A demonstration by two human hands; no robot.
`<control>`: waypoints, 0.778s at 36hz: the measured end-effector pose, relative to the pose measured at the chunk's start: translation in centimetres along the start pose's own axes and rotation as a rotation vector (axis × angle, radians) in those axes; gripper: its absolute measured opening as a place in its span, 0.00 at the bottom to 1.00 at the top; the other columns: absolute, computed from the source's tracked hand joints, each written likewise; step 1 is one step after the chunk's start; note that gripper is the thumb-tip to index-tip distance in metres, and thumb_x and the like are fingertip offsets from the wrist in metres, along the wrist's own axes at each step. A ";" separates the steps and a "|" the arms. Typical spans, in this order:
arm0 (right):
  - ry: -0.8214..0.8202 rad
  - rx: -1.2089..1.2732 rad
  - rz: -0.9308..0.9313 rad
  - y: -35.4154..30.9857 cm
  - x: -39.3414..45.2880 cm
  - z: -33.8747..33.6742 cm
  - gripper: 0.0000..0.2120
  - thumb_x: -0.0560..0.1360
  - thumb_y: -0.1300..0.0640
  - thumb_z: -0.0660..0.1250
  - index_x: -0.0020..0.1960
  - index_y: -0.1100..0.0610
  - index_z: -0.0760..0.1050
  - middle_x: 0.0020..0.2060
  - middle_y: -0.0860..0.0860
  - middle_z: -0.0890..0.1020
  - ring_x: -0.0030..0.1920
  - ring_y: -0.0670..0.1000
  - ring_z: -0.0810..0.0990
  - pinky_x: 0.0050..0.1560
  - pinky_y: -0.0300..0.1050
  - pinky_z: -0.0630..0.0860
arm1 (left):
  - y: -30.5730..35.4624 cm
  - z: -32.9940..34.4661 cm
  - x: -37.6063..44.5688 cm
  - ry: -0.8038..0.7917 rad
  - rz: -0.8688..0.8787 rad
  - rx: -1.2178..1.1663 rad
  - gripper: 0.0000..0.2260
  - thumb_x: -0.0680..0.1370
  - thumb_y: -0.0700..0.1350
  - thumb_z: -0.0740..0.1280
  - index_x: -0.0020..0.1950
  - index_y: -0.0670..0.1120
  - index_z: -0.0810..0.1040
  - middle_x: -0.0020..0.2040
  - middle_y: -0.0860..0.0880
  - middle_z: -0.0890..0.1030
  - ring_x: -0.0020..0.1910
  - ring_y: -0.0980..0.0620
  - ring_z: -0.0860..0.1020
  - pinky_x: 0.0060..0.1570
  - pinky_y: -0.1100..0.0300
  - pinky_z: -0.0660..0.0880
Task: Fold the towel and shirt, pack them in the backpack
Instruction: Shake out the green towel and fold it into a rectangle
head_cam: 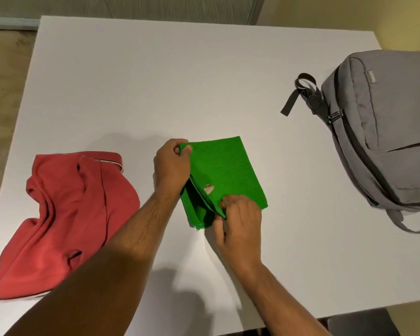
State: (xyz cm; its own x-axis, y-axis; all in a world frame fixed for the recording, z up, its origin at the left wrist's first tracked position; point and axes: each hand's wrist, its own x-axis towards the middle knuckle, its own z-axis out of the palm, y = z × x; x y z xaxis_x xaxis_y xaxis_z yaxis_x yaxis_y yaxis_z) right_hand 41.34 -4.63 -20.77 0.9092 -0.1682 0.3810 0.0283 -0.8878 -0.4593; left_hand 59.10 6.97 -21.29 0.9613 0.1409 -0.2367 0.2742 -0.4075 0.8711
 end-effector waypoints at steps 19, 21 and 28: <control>-0.337 -0.052 -0.286 1.6 -1.3 2.9 0.08 0.77 0.64 0.69 0.55 0.60 0.80 0.56 0.56 0.80 0.57 0.59 0.79 0.58 0.54 0.74 | -2.9 -1.1 0.0 0.137 0.109 0.171 0.08 0.79 0.49 0.72 0.56 0.48 0.83 0.46 0.51 0.80 0.51 0.48 0.77 0.46 0.59 0.70; -0.394 -0.075 -0.308 1.7 -1.6 3.0 0.10 0.77 0.62 0.68 0.58 0.59 0.79 0.58 0.55 0.79 0.60 0.59 0.77 0.62 0.54 0.72 | -3.2 -1.1 0.0 0.143 0.128 0.219 0.09 0.79 0.48 0.72 0.57 0.47 0.82 0.48 0.50 0.80 0.54 0.46 0.76 0.48 0.58 0.68; -0.402 0.083 -0.225 1.5 -0.4 1.6 0.15 0.72 0.60 0.64 0.57 0.59 0.79 0.57 0.55 0.80 0.59 0.59 0.77 0.62 0.55 0.70 | -3.2 -0.7 -1.1 0.228 0.201 0.402 0.14 0.79 0.47 0.71 0.64 0.48 0.79 0.59 0.46 0.75 0.61 0.44 0.72 0.58 0.50 0.69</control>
State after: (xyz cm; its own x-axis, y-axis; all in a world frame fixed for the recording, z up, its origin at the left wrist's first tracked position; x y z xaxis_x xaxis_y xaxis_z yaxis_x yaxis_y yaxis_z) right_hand 41.64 -5.24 -22.90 0.9650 0.2183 0.1453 0.2615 -0.8430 -0.4702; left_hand 57.14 8.76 -23.54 0.9783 0.1988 0.0581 0.1153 -0.7559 0.6444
